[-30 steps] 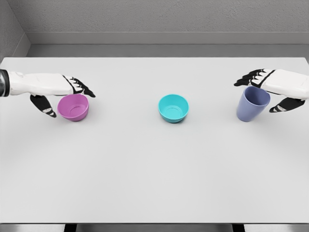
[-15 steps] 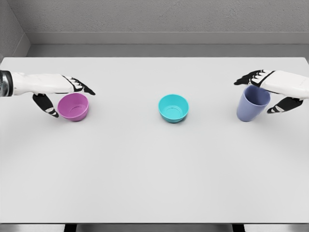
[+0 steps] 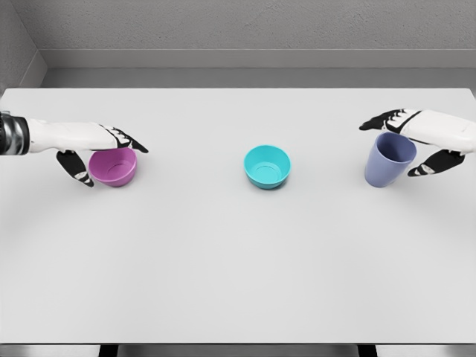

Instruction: Stacking bowl and cup with both arms

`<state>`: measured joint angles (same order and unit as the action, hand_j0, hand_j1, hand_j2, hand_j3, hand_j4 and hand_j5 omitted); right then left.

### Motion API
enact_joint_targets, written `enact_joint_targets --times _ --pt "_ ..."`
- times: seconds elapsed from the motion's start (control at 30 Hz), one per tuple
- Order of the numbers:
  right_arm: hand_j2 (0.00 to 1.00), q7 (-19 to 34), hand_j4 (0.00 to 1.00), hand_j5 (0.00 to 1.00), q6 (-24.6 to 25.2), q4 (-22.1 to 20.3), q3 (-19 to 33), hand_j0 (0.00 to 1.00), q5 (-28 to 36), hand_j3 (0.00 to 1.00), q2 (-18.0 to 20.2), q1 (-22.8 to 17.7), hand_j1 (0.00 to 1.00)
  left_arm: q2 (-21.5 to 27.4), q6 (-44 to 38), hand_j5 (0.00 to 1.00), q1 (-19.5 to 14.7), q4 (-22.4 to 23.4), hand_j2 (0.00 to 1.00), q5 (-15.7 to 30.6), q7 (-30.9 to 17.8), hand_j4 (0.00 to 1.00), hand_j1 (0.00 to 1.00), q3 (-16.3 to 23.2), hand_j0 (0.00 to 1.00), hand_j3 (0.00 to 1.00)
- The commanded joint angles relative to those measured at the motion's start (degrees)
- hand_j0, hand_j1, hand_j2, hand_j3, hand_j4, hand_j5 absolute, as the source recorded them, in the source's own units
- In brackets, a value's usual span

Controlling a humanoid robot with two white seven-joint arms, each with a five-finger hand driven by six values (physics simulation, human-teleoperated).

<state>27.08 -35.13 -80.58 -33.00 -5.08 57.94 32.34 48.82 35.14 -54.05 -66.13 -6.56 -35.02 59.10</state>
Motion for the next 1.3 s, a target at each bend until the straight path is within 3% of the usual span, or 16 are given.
enact_joint_targets --times 0.0,1.27 --pt "1.00 0.0 1.00 1.00 0.1 -0.1 -0.3 1.00 0.1 1.00 0.1 0.0 1.00 -0.4 -0.1 1.00 0.1 0.4 1.00 0.1 0.0 1.00 1.00 -0.1 1.00 1.00" --pt "1.00 0.0 1.00 1.00 0.1 7.5 -2.6 1.00 -1.6 1.00 -3.2 2.5 1.00 -2.6 -0.1 1.00 0.7 4.3 1.00 -2.1 0.0 1.00 1.00 -0.3 1.00 1.00"
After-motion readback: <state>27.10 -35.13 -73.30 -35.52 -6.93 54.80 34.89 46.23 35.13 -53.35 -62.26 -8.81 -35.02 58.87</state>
